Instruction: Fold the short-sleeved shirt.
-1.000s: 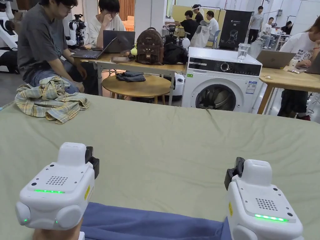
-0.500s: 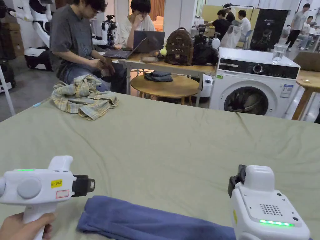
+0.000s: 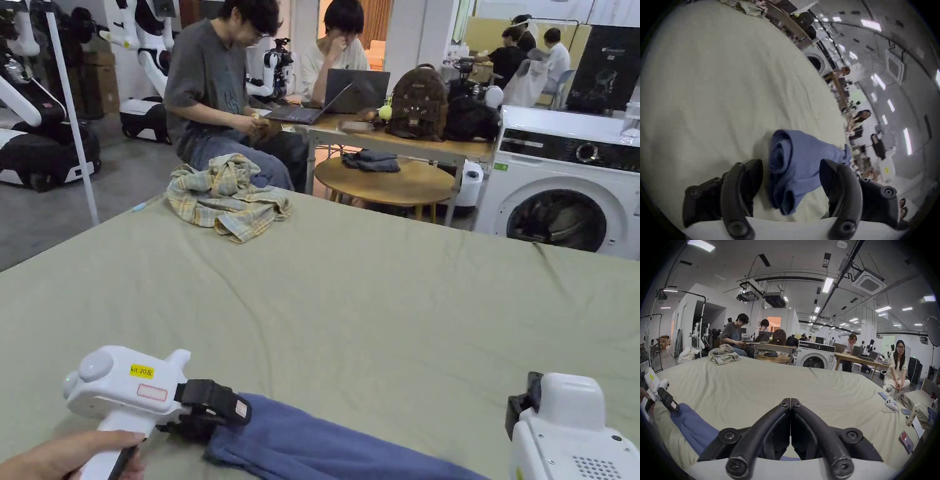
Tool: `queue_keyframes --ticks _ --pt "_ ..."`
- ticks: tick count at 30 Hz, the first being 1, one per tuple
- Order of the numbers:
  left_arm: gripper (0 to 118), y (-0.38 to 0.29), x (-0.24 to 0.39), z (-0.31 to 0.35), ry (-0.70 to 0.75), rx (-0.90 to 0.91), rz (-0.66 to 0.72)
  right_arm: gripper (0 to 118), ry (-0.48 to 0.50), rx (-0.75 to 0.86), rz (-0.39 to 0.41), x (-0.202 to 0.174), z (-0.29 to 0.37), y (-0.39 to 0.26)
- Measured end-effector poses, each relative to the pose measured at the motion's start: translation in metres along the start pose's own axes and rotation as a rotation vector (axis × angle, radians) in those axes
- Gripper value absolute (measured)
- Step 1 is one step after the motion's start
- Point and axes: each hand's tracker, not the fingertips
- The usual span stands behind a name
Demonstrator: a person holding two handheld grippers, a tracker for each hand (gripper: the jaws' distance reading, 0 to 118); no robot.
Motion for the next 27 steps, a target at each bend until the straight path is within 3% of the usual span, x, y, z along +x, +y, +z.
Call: queue_keyframes --ticks 3,4,6,8,9,13,25,27 --pt "69 0.028 -0.024 0.018 -0.109 0.009 0.093 0 0.0 -0.004 0.002 0.001 0.001 -0.001" --pt "54 0.028 -0.026 0.016 -0.119 0.002 0.099 0 -0.001 -0.007 -0.001 0.001 0.001 -0.001" --pt "9 0.017 -0.018 -0.009 -0.071 -0.009 0.073 0 -0.002 -0.015 -0.007 0.002 0.0 -0.002" --pt "6 0.01 -0.017 -0.049 0.04 -0.037 0.056 0 -0.001 -0.02 -0.011 0.003 0.0 -0.004" --pt "5 0.019 -0.021 -0.023 -0.038 0.017 0.099 0 -0.003 -0.022 -0.009 0.003 0.0 -0.004" --pt "4 -0.015 0.002 -0.032 0.036 0.056 0.0 0 0.002 -0.032 0.007 0.004 0.001 -0.006" --pt "3 -0.022 0.03 0.045 0.047 0.204 -0.031 0 0.011 -0.036 0.007 0.006 -0.006 -0.004" --pt "3 -0.027 0.046 0.034 0.125 0.212 -0.043 0 0.017 -0.036 0.008 0.005 -0.006 -0.004"
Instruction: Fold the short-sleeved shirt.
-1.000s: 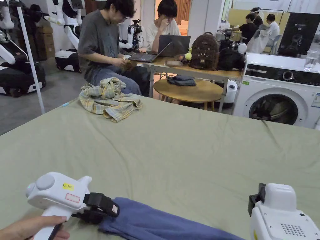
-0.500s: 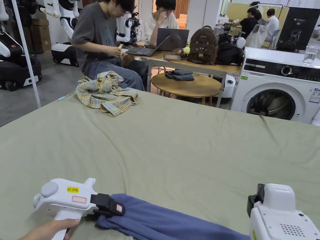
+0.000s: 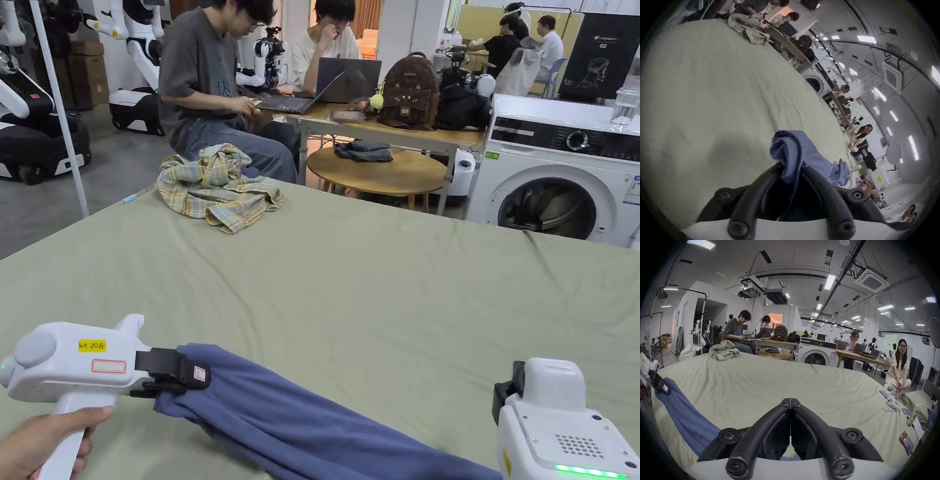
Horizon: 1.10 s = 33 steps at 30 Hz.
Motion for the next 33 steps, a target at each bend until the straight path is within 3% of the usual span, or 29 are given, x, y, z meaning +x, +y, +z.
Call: queue_keyframes --ticks 7,12,14,20,27,31,33 --pt "3 -0.009 0.056 -0.005 0.042 -0.053 -0.024 0 0.015 -0.009 0.001 -0.004 0.001 -0.002" --pt "3 -0.015 0.092 0.041 -0.192 -0.113 -0.027 0 0.011 -0.008 0.002 0.0 0.004 -0.002" --pt "3 -0.02 0.107 0.035 -0.224 -0.137 -0.023 0 0.001 -0.003 0.0 0.003 0.005 -0.002" --pt "3 -0.045 0.146 -0.049 -0.18 -0.224 -0.055 0 -0.024 -0.004 -0.021 0.014 0.005 -0.001" --pt "3 -0.106 0.175 -0.207 0.071 -0.34 -0.111 0 -0.055 -0.017 -0.033 0.029 0.01 -0.007" --pt "3 -0.131 0.176 -0.255 0.141 -0.385 -0.116 0 -0.072 -0.029 -0.03 0.036 0.013 -0.012" --pt "12 -0.138 0.178 -0.262 0.151 -0.373 -0.112 0 -0.075 -0.036 -0.032 0.039 0.014 -0.013"
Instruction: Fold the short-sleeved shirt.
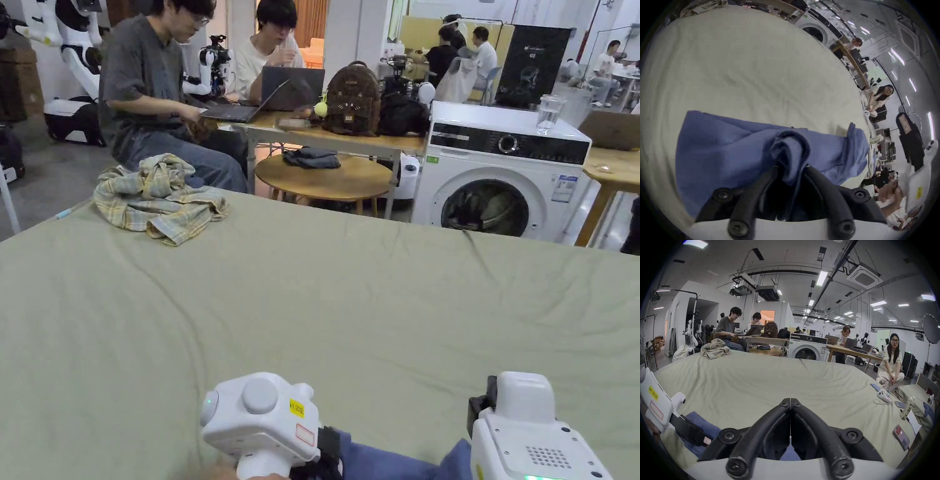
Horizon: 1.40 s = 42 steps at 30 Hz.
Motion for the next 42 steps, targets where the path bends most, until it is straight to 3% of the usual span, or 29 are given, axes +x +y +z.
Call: queue_keyframes --ticks 4,6,8,11,13,16,19,22,26,30,32,35,39,40,42 --pt "45 -0.002 0.005 0.013 -0.027 0.003 0.0 0 -0.007 -0.008 -0.003 0.003 0.0 -0.003" --pt "51 -0.008 0.011 0.026 -0.044 -0.007 -0.026 0 -0.01 -0.014 0.001 0.003 0.0 -0.004" --pt "51 -0.011 0.016 0.041 -0.048 -0.005 -0.035 0 -0.008 -0.015 0.001 0.003 0.001 -0.004" --pt "46 -0.003 0.003 0.1 -0.177 0.027 -0.018 0 -0.007 -0.016 -0.003 0.002 0.001 -0.005" --pt "23 -0.013 -0.002 0.114 -0.184 0.059 -0.05 0 -0.004 -0.016 -0.005 0.002 0.002 -0.005" --pt "4 -0.026 -0.004 0.101 -0.104 0.143 -0.086 0 -0.001 -0.016 -0.006 0.002 0.002 -0.005" --pt "2 -0.023 -0.005 0.053 0.014 0.112 -0.085 0 0.002 -0.016 -0.011 0.003 0.002 -0.005" --pt "0 -0.032 -0.002 0.043 -0.052 0.017 -0.108 0 0.001 -0.019 -0.008 0.003 0.001 -0.005" --pt "0 -0.032 -0.013 0.062 -0.275 -0.047 -0.082 0 -0.001 -0.019 -0.001 0.005 0.003 -0.006" --pt "0 -0.031 -0.018 0.022 -0.23 -0.04 -0.052 0 -0.013 -0.024 -0.003 0.009 0.002 -0.009" --pt "0 0.002 -0.042 0.046 -0.334 -0.036 0.062 0 -0.01 -0.033 -0.009 0.012 0.001 -0.012" --pt "0 -0.022 -0.028 0.041 -0.289 -0.03 -0.02 0 -0.015 -0.038 -0.015 0.013 0.001 -0.012" --pt "0 -0.007 -0.024 0.066 -0.297 -0.039 -0.004 0 -0.019 -0.034 -0.022 0.012 0.002 -0.011" --pt "2 -0.008 -0.024 0.078 -0.301 -0.023 -0.014 0 -0.021 -0.03 -0.025 0.012 0.002 -0.011" --pt "22 -0.019 -0.027 0.115 -0.326 0.048 -0.061 0 -0.022 -0.029 -0.028 0.012 0.002 -0.01"
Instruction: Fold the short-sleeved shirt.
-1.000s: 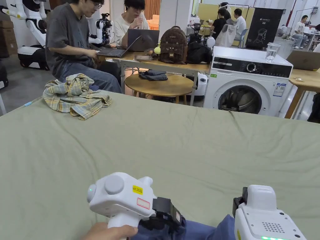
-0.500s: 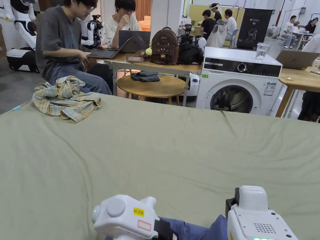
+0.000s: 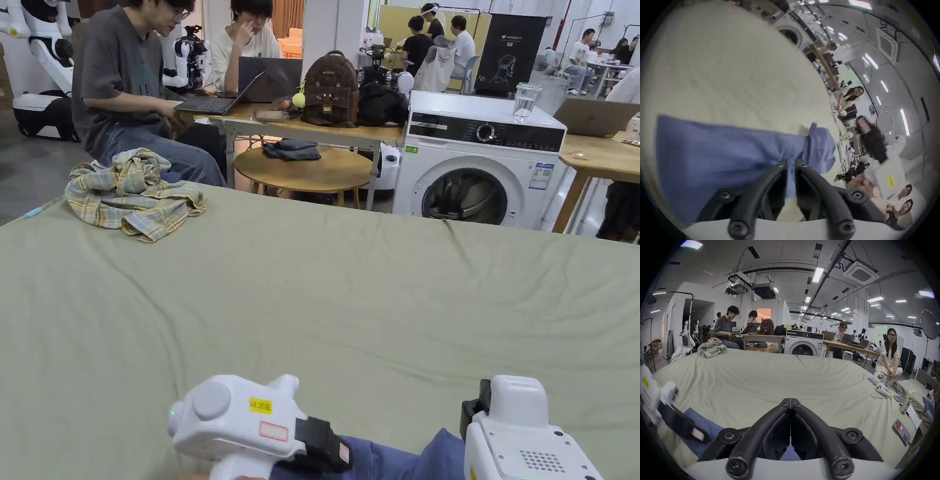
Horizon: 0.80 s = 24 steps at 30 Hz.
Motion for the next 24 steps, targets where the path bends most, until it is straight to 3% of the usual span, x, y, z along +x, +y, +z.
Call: queue_keyframes --ticks 3,7,8,15,18,20,21,23,24 --pt "34 -0.009 0.002 0.043 0.021 0.058 -0.067 0 0.004 0.007 -0.008 -0.001 -0.001 0.003" --pt "68 -0.013 -0.027 0.044 0.187 0.114 -0.105 0 0.009 0.017 -0.011 -0.002 0.0 0.006" --pt "72 -0.009 -0.04 0.04 0.23 0.113 -0.097 0 0.011 0.019 -0.01 -0.002 0.0 0.006" --pt "72 0.024 -0.119 0.042 0.15 0.009 0.075 0 0.015 0.009 -0.016 -0.004 -0.001 0.004" --pt "72 0.01 -0.13 0.076 0.002 0.077 0.059 0 0.015 0.004 -0.034 -0.003 -0.003 0.003" --pt "72 0.031 -0.147 0.103 -0.114 0.101 0.138 0 0.013 0.005 -0.044 -0.003 -0.005 0.002" --pt "65 0.036 -0.145 0.115 -0.174 0.079 0.185 0 0.017 0.009 -0.051 -0.003 -0.006 0.002" --pt "22 0.047 -0.155 0.113 -0.222 0.052 0.238 0 0.014 0.009 -0.058 -0.004 -0.009 0.003" --pt "12 0.041 -0.15 0.095 -0.179 0.041 0.214 0 0.015 0.007 -0.064 -0.004 -0.01 0.003"
